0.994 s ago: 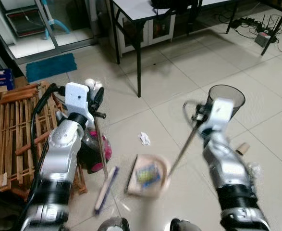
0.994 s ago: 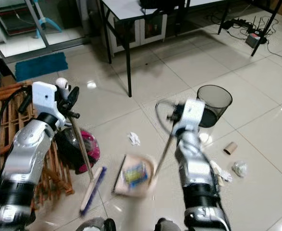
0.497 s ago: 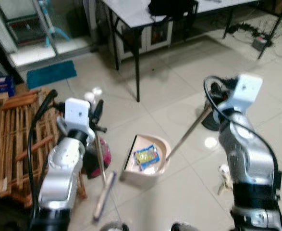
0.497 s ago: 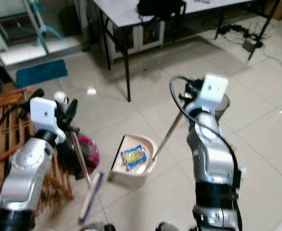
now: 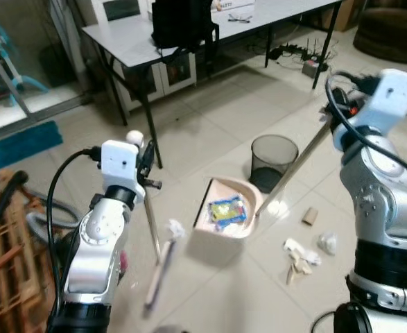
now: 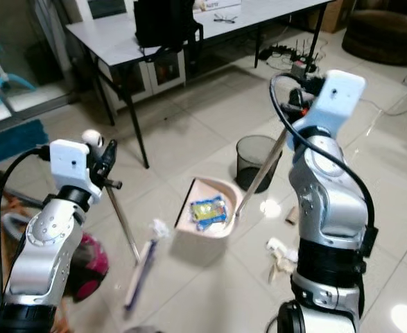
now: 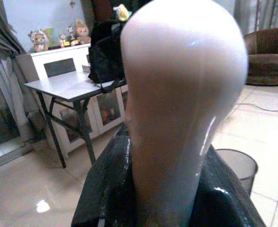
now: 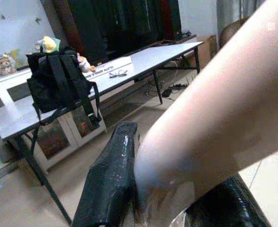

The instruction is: Sweep floor

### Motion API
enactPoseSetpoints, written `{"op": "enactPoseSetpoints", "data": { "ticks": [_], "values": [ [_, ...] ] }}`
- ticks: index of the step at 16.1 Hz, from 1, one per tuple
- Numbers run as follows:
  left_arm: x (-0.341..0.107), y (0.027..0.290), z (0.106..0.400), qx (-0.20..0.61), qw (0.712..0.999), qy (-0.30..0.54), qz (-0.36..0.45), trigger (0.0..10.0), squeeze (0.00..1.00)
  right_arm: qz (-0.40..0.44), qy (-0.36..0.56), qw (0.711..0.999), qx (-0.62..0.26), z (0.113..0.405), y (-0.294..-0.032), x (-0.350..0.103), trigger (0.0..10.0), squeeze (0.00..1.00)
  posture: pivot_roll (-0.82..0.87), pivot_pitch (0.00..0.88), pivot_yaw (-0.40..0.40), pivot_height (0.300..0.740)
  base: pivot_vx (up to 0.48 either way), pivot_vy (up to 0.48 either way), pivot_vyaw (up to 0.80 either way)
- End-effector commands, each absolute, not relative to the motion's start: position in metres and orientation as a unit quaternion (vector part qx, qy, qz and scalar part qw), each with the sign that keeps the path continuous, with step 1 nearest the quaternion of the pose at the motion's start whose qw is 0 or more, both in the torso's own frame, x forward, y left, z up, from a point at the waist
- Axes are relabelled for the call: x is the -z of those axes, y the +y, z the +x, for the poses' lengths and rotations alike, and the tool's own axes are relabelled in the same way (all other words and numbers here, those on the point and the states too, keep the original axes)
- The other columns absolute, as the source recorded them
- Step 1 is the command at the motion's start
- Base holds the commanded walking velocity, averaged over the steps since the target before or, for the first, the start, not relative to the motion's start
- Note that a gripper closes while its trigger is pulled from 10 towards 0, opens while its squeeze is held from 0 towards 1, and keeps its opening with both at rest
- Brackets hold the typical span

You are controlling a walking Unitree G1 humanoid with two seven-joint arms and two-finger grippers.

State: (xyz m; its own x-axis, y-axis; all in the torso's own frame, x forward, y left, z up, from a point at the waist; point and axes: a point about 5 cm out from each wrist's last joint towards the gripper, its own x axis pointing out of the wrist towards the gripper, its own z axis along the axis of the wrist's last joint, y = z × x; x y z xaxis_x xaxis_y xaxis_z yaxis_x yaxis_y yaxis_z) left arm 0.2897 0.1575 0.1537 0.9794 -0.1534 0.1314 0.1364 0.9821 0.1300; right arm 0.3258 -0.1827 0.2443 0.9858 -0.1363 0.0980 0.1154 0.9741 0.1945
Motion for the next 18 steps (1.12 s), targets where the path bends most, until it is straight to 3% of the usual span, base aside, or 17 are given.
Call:
{"op": "enactPoseSetpoints", "data": {
  "ticks": [1,18],
  "values": [
    [-0.161,0.171,0.289,0.044,0.992,-0.083,0.081,10.0,0.00,0.118,-0.079,0.990,0.029,0.326,-0.168,-0.261,10.0,0.00,-0.07,0.000,0.058,0.740,0.480,0.000,0.00],
    [-0.159,0.173,0.291,0.029,0.993,-0.079,0.080,10.0,0.00,0.117,-0.101,0.987,0.030,0.330,-0.178,-0.277,10.0,0.00,-0.07,0.000,0.055,0.740,0.480,0.000,0.00]
  ]
}}
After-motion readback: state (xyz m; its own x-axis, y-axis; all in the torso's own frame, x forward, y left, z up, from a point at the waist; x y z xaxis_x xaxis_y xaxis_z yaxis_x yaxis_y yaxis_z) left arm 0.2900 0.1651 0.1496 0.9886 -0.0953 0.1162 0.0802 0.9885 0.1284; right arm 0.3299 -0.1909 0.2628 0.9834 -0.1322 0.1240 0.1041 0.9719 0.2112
